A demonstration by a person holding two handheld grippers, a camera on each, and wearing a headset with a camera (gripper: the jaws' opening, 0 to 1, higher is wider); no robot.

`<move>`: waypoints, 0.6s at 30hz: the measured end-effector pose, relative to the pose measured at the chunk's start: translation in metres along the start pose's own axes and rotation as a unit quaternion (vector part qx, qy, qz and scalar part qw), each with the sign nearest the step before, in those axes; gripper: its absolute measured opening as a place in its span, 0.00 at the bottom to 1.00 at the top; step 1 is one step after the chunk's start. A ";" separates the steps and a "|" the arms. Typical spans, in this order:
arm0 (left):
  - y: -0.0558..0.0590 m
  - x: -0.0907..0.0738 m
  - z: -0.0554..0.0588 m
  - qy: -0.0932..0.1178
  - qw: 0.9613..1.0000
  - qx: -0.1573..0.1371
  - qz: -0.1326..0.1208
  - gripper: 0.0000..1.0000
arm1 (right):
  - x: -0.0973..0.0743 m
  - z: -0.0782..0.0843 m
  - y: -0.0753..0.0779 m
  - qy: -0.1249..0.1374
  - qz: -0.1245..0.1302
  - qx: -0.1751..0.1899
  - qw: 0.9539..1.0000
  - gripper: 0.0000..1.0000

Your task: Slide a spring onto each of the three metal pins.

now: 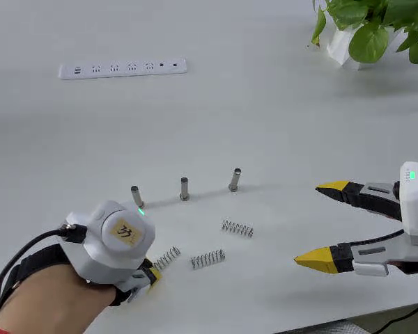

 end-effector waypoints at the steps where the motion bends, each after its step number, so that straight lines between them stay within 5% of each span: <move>1: 0.000 0.000 0.000 0.000 1.000 0.000 0.000 0.07 | 0.000 0.000 0.000 0.000 -0.001 -0.001 1.000 0.78; 18: -0.003 0.002 -0.004 -0.033 0.999 0.010 0.010 0.07 | 0.003 0.002 -0.002 0.002 0.000 0.002 1.000 0.77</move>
Point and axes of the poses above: the centre of the closed fingertips' face, and the gripper's own axes: x roughly forward along the fingers, y roughly to its right, z roughly out of its underside, the point moved 5 cm from there along -x, roughly backward along the fingers, and after that the axes turned 3 degrees about y, right-handed, at the moved point
